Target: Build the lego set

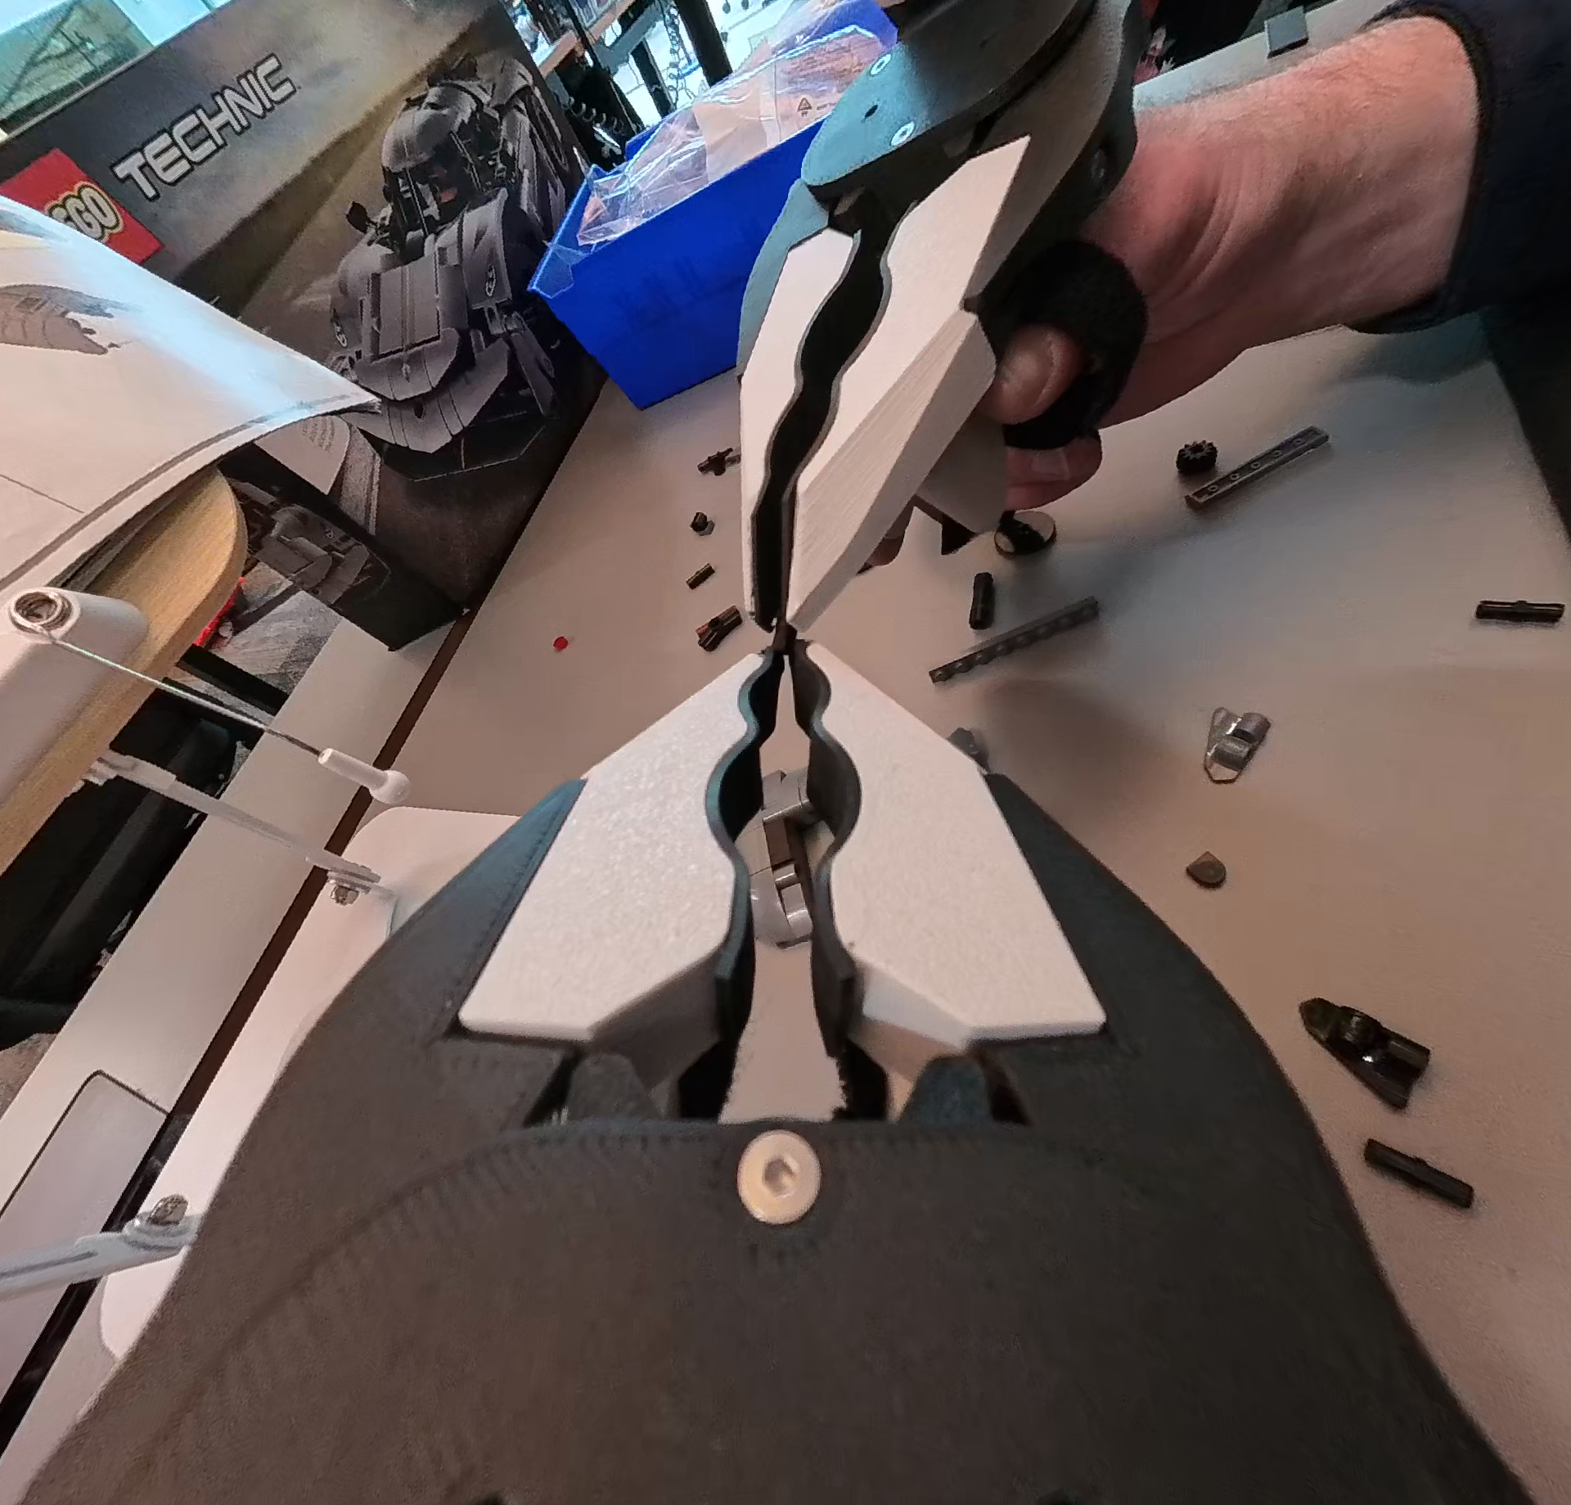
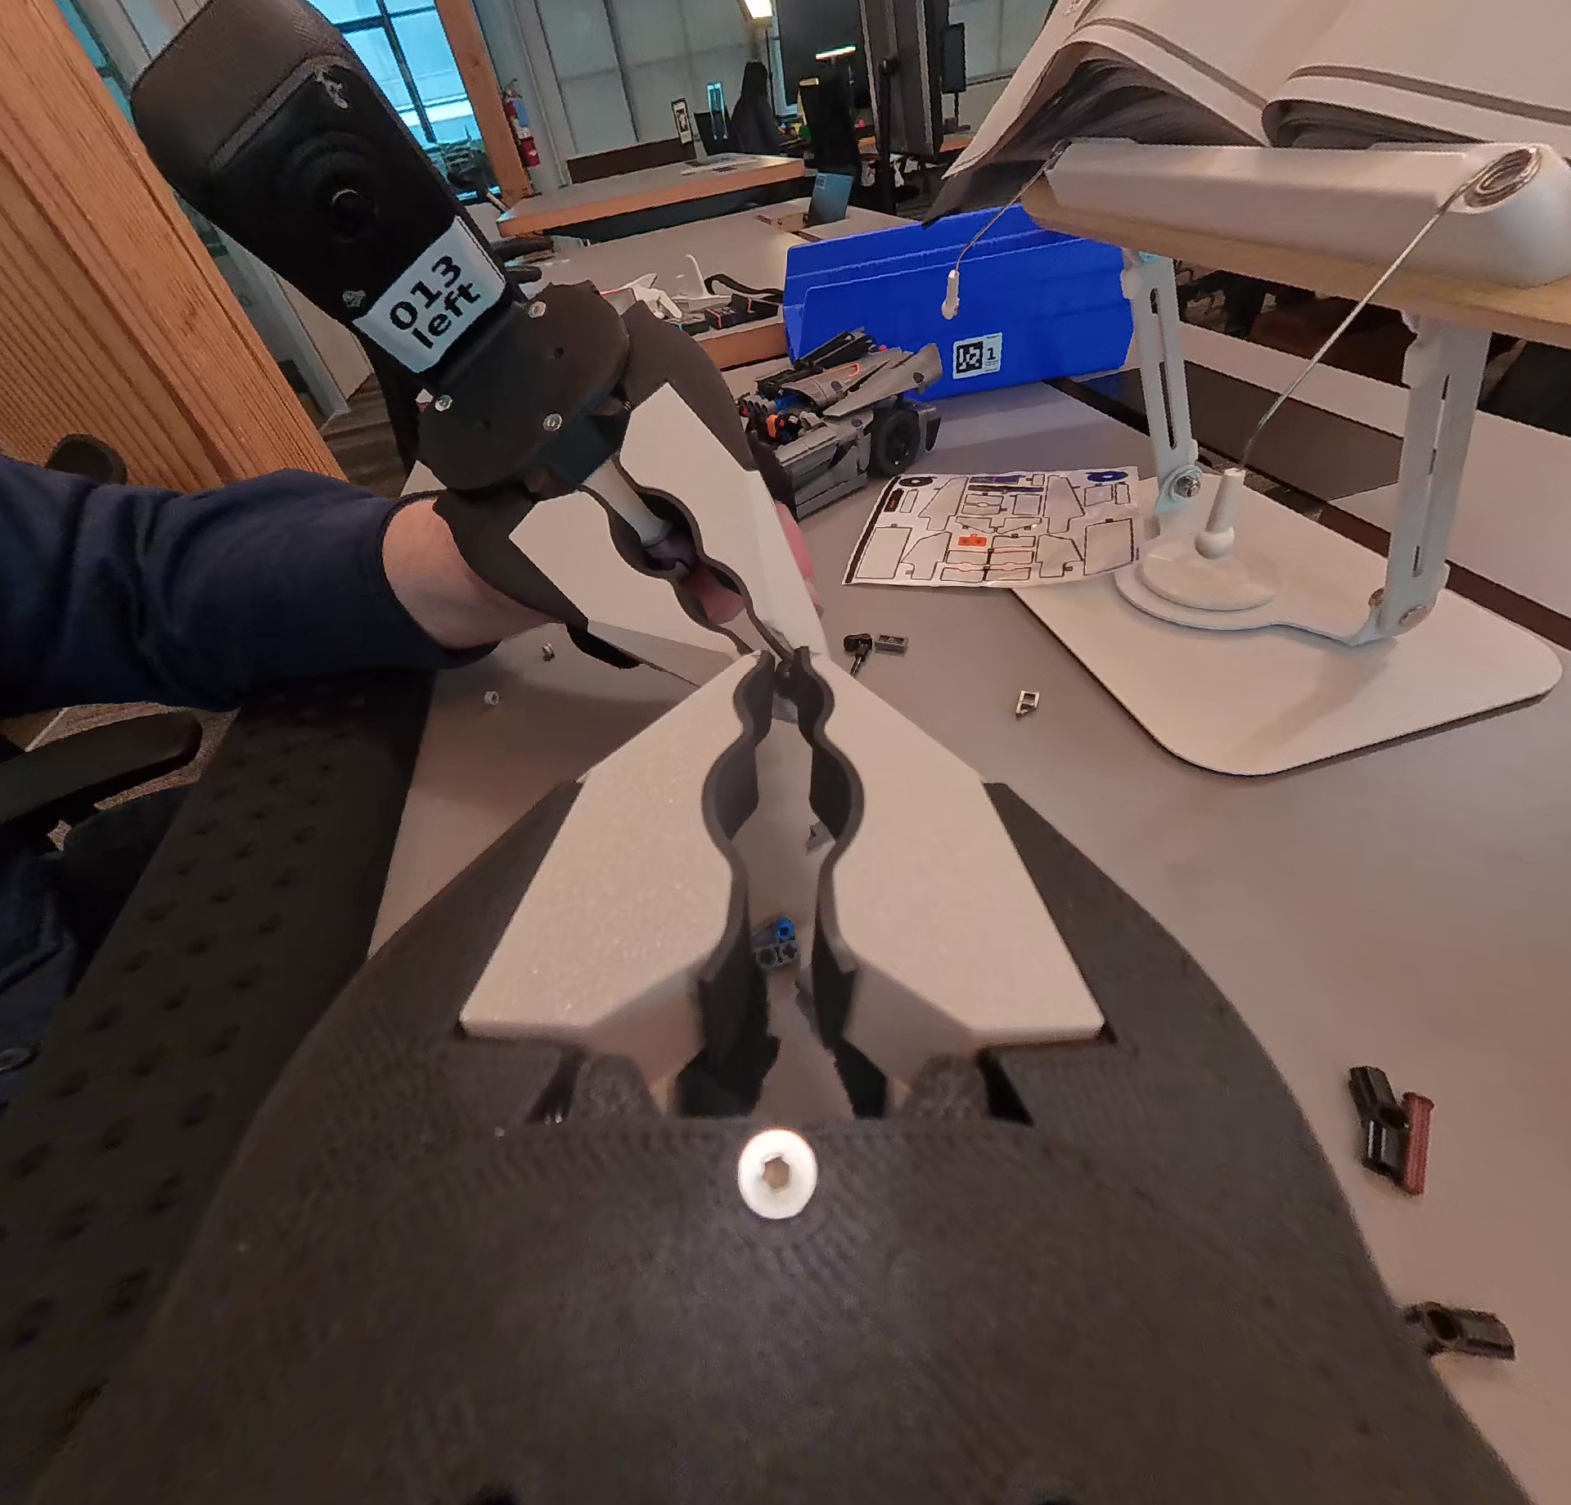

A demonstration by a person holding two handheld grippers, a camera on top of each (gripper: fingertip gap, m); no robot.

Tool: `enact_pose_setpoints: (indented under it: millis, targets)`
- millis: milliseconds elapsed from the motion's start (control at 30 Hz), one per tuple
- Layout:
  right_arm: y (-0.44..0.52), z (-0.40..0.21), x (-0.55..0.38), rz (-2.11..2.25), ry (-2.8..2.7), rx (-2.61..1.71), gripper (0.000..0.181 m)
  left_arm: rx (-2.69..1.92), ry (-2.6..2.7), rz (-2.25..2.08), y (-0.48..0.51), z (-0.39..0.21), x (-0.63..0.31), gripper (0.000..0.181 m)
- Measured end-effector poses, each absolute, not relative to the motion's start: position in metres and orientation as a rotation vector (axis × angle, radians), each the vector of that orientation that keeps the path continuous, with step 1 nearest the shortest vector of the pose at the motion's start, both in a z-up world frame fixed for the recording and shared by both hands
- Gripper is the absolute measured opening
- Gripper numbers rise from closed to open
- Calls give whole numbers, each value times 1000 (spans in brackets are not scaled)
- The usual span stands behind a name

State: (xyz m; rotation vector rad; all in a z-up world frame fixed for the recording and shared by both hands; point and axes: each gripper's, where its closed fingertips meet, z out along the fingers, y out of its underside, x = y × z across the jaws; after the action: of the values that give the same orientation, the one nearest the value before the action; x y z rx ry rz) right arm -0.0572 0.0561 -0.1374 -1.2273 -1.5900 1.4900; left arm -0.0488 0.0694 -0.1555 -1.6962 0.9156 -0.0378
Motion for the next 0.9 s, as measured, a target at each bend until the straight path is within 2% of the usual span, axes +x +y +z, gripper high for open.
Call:
enact_pose_setpoints:
  millis: [467,667,833,900]
  targets:
    - [60,-135,-55,1490,-1572,-1220,2,-1716,934,-60,70,-163,-47,1]
    - [67,-135,-53,1471,-1550,-1236,2,-1780,912,-75,69,-167,-54,13]
    - [71,-139,-53,1447,-1557,-1247,2,-2118,1001,-147,57,-227,-60,37]
    - [70,-141,-53,1441,-1566,-1250,2,-2138,1025,-98,57,-233,-59,37]
